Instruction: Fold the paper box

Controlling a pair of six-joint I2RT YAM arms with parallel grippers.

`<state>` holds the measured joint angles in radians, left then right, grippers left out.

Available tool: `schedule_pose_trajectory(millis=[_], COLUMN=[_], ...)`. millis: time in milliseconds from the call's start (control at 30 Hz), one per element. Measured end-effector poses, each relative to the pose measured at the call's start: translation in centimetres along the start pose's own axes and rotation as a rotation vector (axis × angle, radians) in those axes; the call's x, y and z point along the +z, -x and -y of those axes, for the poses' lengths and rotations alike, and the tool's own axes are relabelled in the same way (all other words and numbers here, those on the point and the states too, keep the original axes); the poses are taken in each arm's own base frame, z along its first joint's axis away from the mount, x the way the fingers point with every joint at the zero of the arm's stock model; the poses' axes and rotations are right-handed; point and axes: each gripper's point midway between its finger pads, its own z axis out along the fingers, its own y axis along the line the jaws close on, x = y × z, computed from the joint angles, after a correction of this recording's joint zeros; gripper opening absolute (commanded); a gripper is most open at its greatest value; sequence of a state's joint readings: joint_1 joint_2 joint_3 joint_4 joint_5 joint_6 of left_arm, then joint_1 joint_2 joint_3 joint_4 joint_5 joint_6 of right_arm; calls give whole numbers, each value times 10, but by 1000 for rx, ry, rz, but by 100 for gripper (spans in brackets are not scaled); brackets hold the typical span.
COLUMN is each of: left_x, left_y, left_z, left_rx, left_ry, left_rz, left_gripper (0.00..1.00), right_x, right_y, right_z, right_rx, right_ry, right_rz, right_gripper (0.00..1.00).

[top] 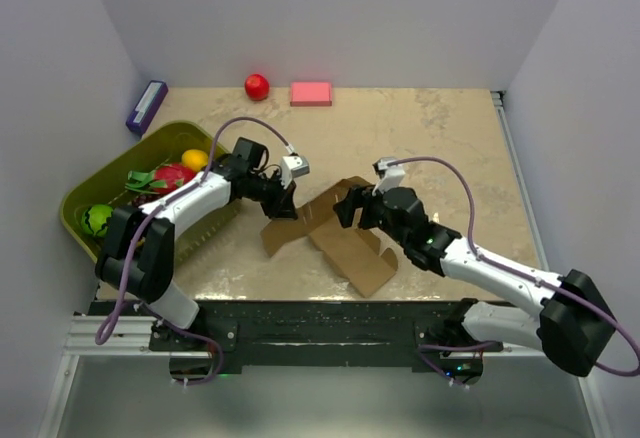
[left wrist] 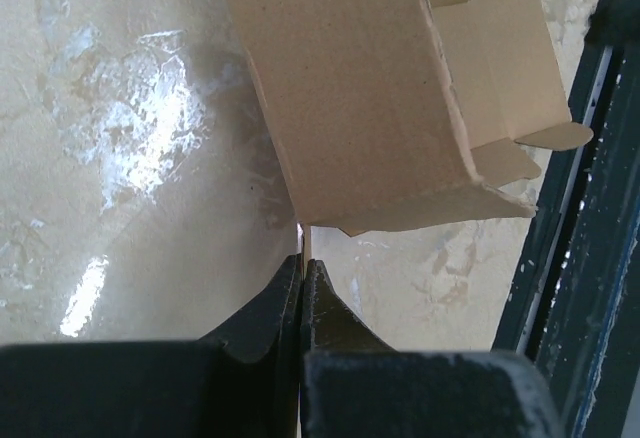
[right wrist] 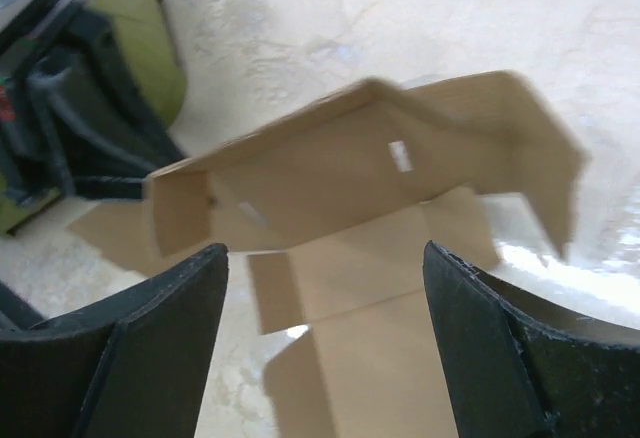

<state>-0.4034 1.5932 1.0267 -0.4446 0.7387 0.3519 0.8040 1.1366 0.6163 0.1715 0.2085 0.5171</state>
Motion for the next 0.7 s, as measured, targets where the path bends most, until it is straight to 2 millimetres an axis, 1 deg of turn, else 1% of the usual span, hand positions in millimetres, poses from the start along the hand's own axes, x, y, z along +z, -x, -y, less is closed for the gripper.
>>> schedule_pose_trajectory(millis=[67,133,200,267,367,467,567,700], left_x=[-4,-4,-4,-4,-4,-4,-4,-4], left_y=[-2,-4,-5,-6,-6,-6,-6,-6], left_z=[0,4,7,8,9,10,11,12], left_rx=[-17,-26,-33,-36,-38,-40,-40,-41], left_ry=[-13,-30,-41,-47,-51,-56,-60,-64], left_rz=[0,-4,-8,-10,-11,-11,-9,-8], left_gripper=[0,0,0,0,0,0,0,0], right_x=[2,3,3,5,14,26,32,41], right_y=[8,18,22,22,14,-3,-18,-28], right_z=[17,46,68,75,81,90,99,106], right_rx=[9,12,-2,-30,-85,-125,-151,-183], right_ry=[-32,-105,-161,-179,-197,-220,-237,-251], right_rz=[9,22,21,9,-37,-99,-147,-172], right_gripper=[81,81,81,77,73,72,70,64])
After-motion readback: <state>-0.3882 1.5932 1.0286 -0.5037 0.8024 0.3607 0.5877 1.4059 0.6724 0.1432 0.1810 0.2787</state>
